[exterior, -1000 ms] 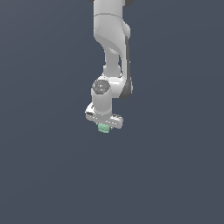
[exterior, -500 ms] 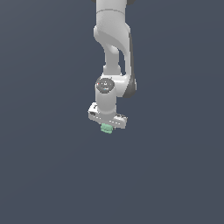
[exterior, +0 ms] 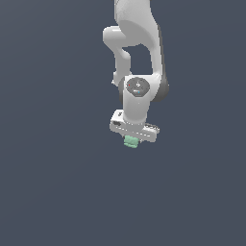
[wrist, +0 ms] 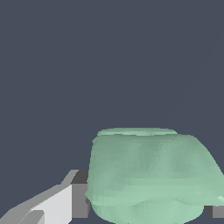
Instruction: Pick up the object and move it to a goal position.
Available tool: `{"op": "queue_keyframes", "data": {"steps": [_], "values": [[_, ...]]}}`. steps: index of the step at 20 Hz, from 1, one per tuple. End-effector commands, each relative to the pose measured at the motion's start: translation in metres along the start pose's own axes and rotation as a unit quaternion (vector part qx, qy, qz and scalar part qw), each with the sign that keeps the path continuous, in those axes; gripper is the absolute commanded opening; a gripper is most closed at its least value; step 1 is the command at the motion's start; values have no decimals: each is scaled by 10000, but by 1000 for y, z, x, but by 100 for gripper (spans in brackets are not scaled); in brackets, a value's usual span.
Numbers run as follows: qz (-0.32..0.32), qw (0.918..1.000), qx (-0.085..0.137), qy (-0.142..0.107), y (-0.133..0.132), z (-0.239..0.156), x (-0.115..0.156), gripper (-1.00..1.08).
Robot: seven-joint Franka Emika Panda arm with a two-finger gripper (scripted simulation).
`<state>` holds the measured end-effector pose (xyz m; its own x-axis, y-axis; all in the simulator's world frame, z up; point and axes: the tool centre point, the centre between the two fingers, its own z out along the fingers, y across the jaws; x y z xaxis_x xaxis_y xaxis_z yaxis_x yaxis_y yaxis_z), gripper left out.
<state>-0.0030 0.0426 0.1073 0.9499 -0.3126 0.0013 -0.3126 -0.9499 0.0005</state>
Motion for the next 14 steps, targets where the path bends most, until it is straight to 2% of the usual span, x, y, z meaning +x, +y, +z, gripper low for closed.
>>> {"op": "queue_keyframes", "data": {"steps": [1, 8, 14], "values": [[1, 10000, -1, 0, -23, -16, 3, -100], [3, 10000, -4, 0, -87, -60, 14, -100], [4, 10000, -2, -2, -130, -89, 22, -100]]}}
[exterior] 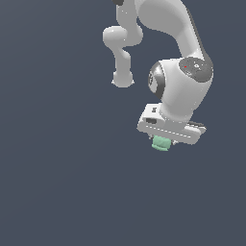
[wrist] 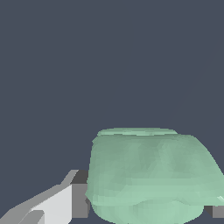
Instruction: Pick up the object and move it to a goal position.
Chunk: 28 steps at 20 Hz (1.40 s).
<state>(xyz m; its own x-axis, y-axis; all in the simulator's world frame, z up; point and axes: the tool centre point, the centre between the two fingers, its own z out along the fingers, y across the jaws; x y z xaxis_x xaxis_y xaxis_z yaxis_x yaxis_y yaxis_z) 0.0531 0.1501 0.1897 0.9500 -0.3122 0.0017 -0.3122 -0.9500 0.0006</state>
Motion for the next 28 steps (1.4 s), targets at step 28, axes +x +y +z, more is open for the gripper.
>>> {"op": "queue_keyframes", "data": {"steps": [28], "values": [[4, 10000, 3, -8, -107, -72, 24, -100]]}}
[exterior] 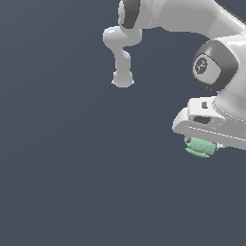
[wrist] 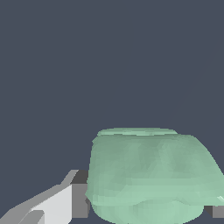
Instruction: Pick up the object and move it to a goal position.
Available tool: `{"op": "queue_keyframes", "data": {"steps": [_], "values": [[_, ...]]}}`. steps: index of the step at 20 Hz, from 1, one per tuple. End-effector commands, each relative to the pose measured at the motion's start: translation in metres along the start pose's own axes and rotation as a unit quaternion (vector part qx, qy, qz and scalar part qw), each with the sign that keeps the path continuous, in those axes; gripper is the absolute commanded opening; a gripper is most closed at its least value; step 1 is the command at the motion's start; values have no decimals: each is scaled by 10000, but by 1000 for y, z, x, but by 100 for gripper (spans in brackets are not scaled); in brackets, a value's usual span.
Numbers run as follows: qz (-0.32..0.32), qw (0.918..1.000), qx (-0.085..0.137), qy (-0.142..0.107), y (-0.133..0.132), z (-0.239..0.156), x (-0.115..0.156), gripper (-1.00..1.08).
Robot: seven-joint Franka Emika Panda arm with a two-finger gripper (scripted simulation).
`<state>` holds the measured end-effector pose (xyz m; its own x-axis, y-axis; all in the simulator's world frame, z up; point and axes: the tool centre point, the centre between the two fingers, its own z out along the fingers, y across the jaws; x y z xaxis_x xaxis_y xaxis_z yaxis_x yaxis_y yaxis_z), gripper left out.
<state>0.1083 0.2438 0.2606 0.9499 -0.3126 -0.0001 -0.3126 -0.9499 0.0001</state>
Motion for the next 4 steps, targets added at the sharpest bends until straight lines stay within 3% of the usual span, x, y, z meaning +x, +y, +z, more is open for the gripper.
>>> {"op": "queue_keyframes", "data": {"steps": [1, 4], "values": [[1, 10000, 0, 1, -2, -1, 1, -100], [1, 10000, 0, 1, -2, -2, 1, -100]]}}
